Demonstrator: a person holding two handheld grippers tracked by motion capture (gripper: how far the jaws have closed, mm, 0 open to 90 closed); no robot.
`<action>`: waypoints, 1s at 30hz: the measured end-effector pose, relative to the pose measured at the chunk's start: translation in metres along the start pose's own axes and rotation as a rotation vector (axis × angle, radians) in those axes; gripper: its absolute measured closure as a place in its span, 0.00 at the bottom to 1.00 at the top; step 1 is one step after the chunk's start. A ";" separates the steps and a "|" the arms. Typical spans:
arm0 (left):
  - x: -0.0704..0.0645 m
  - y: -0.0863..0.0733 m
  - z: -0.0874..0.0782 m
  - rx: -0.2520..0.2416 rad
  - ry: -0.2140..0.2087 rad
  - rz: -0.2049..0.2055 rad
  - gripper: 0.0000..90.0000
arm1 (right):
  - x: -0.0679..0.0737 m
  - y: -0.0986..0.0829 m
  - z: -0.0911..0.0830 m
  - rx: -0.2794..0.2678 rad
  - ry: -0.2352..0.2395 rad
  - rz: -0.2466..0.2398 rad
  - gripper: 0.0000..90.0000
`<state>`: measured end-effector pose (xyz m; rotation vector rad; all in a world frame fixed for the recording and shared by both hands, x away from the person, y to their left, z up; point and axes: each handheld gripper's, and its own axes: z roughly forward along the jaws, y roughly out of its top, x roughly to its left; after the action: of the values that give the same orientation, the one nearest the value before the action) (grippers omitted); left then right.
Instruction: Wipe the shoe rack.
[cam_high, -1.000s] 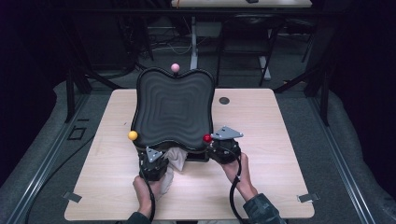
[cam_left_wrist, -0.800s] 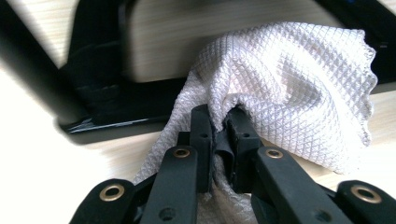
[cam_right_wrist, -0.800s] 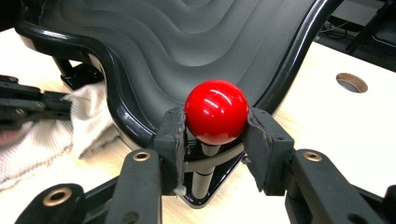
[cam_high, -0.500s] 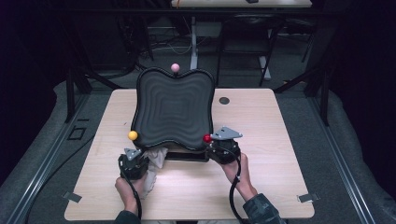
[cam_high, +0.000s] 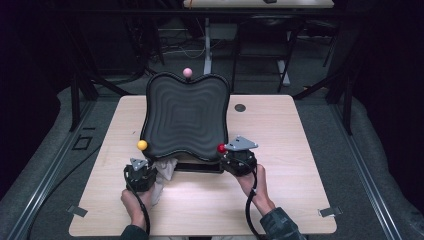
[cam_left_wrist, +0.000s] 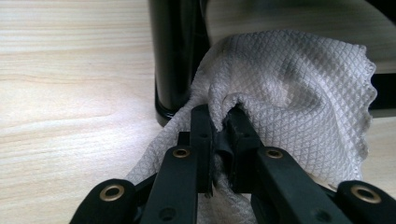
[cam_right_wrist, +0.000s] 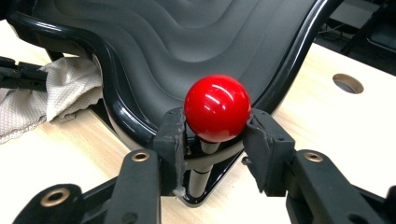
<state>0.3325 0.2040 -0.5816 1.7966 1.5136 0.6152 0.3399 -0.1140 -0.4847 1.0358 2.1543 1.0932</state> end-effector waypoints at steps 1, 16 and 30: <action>-0.001 0.000 0.000 0.002 -0.002 0.005 0.92 | 0.001 0.000 0.000 -0.010 -0.009 0.004 0.64; -0.029 -0.002 0.005 0.015 -0.064 0.040 0.92 | -0.001 -0.001 0.002 -0.010 0.009 0.017 0.67; -0.066 -0.001 0.012 0.026 -0.127 0.110 0.92 | -0.001 -0.002 0.004 0.010 0.007 0.025 0.68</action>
<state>0.3269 0.1369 -0.5847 1.9115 1.3510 0.5257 0.3422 -0.1141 -0.4884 1.0680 2.1596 1.0998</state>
